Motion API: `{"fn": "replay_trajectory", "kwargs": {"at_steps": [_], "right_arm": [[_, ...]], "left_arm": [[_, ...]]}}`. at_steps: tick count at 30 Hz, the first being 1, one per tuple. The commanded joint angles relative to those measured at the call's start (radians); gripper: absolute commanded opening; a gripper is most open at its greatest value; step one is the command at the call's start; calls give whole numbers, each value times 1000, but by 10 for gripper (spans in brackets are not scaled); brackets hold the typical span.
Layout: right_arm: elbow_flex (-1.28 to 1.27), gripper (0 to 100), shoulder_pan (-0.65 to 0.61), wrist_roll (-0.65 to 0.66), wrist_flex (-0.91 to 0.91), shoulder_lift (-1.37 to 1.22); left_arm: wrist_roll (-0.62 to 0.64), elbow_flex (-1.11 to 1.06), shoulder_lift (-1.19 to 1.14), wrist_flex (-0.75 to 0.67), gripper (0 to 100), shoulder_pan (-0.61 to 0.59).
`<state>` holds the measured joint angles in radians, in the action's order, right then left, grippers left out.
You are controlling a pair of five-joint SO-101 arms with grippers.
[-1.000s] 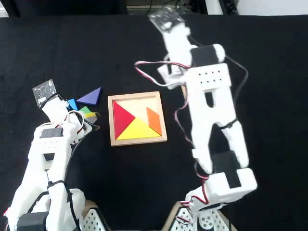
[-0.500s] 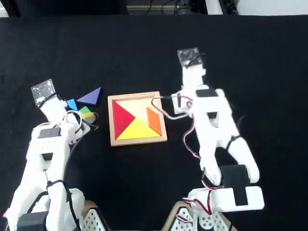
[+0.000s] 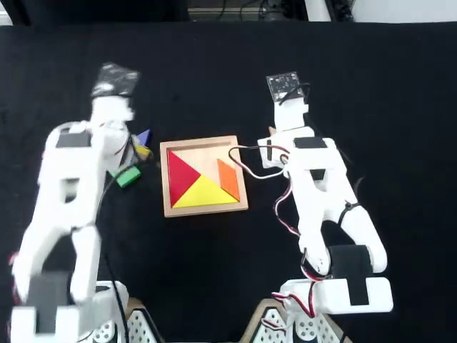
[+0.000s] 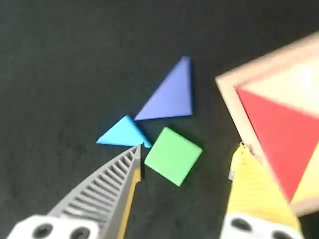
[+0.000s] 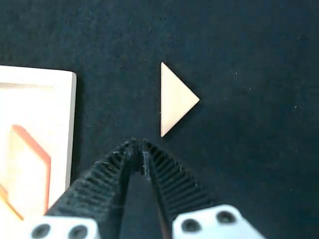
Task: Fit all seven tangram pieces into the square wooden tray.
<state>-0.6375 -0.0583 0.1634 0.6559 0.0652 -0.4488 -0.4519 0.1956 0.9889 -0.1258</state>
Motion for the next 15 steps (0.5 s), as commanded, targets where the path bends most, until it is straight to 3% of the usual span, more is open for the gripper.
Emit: {"fn": "replay_trajectory", "kwargs": {"at_steps": [1,6,10,15], "right_arm": [[1,11,12,9,-49,5],[28,11,12,11,-49,-33],[30,11,12,11,-49,-42],[31,11,9,11,-51,-42]], "left_arm": [[-203,363,-278,193,238,15],[-221,529,-519,199,248,13],[-189,576,-537,126,272,-21],[-310,570,-549,109,271,-30]]}}
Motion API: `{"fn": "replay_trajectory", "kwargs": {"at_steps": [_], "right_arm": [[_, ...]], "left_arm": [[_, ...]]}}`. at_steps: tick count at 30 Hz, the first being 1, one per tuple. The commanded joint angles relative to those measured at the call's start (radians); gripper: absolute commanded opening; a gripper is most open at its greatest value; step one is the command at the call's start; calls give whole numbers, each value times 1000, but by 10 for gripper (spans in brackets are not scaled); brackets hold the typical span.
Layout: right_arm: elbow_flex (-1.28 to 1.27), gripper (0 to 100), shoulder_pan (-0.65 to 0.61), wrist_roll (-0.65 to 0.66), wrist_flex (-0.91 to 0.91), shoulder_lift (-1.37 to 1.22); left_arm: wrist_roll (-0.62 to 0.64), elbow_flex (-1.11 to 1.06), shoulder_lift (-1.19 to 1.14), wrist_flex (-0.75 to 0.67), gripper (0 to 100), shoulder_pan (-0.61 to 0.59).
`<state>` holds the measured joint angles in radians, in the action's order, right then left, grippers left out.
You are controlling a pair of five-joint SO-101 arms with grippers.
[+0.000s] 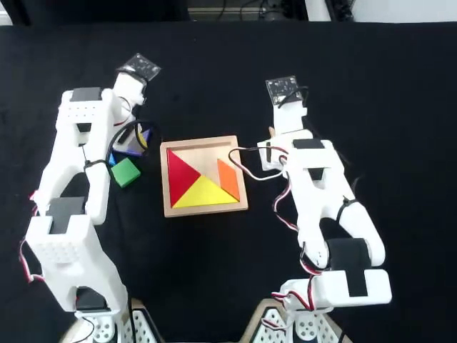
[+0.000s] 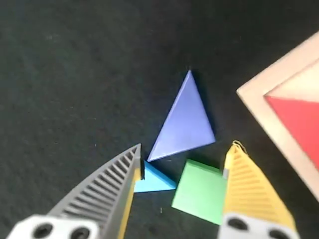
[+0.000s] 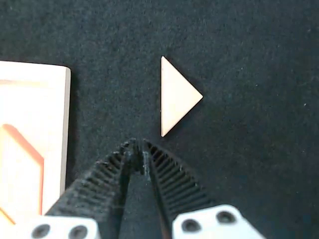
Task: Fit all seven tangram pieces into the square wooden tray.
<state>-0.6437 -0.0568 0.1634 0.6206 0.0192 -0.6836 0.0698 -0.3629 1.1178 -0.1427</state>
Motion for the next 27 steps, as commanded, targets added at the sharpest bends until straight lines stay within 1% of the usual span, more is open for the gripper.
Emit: {"fn": "replay_trajectory", "kwargs": {"at_steps": [1,5,10,16,18,20,22,24,27], "right_arm": [[38,11,8,11,-15,4],[38,11,6,11,-17,2],[38,11,6,11,-17,2],[38,11,6,11,-17,2],[38,11,6,11,-17,2],[38,11,8,11,-17,2],[36,11,9,11,-17,2],[36,11,9,11,-17,2],[36,11,9,11,-17,2]], "left_arm": [[-91,35,9,-21,271,-16],[-146,-19,9,-17,271,-13],[-140,-42,9,-37,269,-16],[-3,-116,40,-48,266,31],[-2,-159,46,-104,266,38],[-5,-229,51,-209,269,38],[-43,-283,55,-295,269,38],[-81,-312,55,-334,267,39],[-94,-294,57,-341,267,33]]}}
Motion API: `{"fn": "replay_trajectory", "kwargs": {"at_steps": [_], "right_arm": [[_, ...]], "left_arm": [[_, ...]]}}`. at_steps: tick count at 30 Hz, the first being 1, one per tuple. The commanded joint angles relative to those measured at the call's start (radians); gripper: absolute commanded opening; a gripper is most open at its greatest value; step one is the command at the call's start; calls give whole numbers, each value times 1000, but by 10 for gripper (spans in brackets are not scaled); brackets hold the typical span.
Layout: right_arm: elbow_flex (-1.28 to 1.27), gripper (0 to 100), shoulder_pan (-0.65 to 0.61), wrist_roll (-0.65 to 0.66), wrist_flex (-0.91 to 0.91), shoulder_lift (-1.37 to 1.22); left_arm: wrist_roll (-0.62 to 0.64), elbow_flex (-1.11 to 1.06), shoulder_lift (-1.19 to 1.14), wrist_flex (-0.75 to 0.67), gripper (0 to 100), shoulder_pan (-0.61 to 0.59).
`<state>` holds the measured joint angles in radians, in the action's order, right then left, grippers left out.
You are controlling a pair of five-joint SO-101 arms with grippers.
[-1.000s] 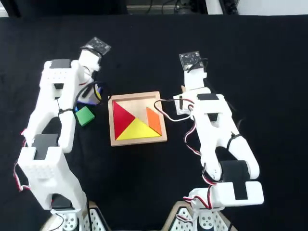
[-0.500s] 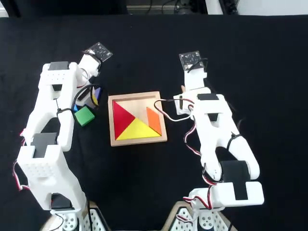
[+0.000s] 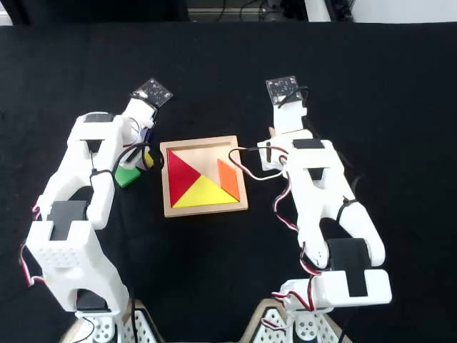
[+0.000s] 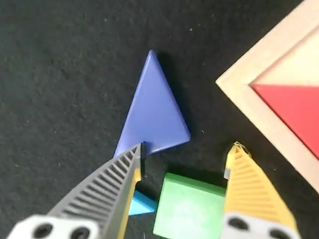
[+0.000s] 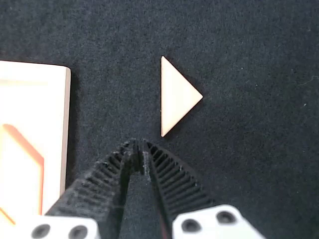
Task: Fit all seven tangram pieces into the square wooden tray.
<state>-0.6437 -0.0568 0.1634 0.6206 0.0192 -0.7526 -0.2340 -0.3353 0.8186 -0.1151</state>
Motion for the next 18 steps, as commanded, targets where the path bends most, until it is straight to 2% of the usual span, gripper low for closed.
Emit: {"fn": "replay_trajectory", "kwargs": {"at_steps": [1,14,18], "right_arm": [[36,11,9,11,-17,2],[36,11,9,11,-17,2],[36,11,8,11,-17,2]], "left_arm": [[-25,22,29,-40,267,1],[-20,183,25,-40,267,-45],[-25,197,-21,-81,267,-61]]}}
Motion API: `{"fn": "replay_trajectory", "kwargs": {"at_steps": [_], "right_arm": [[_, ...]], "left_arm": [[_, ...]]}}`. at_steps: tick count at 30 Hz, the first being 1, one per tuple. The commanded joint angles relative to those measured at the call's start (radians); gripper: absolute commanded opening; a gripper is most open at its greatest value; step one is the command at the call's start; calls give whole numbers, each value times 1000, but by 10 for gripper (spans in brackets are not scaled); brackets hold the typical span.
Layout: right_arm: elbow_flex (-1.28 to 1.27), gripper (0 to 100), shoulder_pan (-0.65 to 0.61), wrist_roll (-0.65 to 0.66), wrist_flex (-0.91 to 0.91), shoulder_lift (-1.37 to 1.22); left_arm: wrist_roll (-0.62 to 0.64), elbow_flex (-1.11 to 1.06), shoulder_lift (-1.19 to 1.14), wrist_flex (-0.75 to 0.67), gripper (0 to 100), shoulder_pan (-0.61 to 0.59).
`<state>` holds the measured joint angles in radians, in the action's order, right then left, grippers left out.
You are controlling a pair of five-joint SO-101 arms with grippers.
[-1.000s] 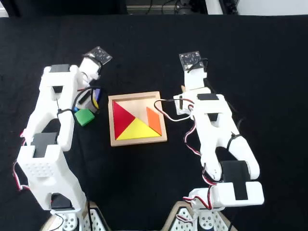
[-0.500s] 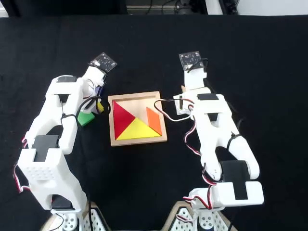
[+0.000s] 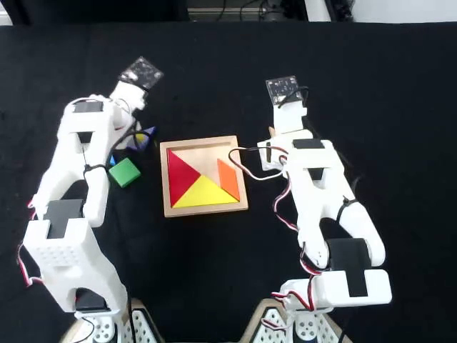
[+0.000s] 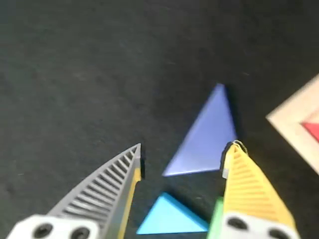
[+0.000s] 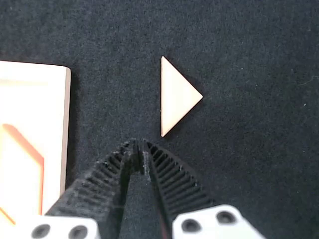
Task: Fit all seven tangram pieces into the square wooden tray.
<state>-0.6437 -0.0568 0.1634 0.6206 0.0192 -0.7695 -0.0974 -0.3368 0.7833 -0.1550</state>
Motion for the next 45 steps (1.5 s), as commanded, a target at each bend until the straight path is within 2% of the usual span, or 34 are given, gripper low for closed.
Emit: {"fn": "replay_trajectory", "kwargs": {"at_steps": [1,7,14,17,21,29,39,45], "right_arm": [[36,11,8,11,-17,2],[36,11,8,11,-17,1],[36,11,8,11,-17,1],[36,11,6,11,-17,1],[36,11,6,11,-17,1],[36,11,6,11,-17,1],[36,11,6,11,-17,1],[36,11,8,11,-17,1]], "left_arm": [[-8,64,-35,-61,269,-22],[-29,137,-146,-12,271,-22],[-78,214,-155,170,267,-48],[-69,283,-123,176,267,-104],[3,352,-123,147,267,-151],[46,354,-276,44,267,-134],[9,323,-135,347,267,-117],[12,97,-17,325,267,-15]]}}
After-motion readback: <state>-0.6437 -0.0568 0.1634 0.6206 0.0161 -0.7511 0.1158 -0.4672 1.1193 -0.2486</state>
